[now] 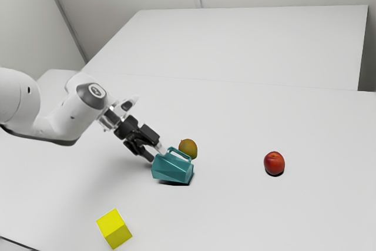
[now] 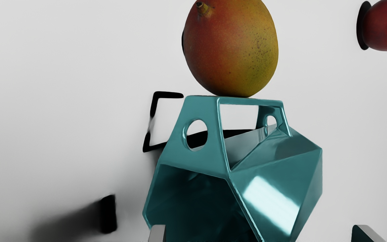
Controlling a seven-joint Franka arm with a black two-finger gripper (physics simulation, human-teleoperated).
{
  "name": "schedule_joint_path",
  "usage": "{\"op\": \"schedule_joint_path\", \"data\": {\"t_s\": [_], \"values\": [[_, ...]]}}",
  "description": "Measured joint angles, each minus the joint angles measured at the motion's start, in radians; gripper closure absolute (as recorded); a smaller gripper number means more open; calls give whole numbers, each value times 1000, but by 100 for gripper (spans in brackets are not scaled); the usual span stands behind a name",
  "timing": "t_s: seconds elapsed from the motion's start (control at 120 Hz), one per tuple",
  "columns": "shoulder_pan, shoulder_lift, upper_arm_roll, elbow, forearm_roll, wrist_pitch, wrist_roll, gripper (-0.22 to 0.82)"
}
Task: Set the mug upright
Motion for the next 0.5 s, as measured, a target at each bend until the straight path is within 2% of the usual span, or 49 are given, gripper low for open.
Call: {"op": "schedule_joint_path", "data": {"t_s": [0.5], "values": [[-18, -7, -4, -50, -170, -3, 139, 0]]}}
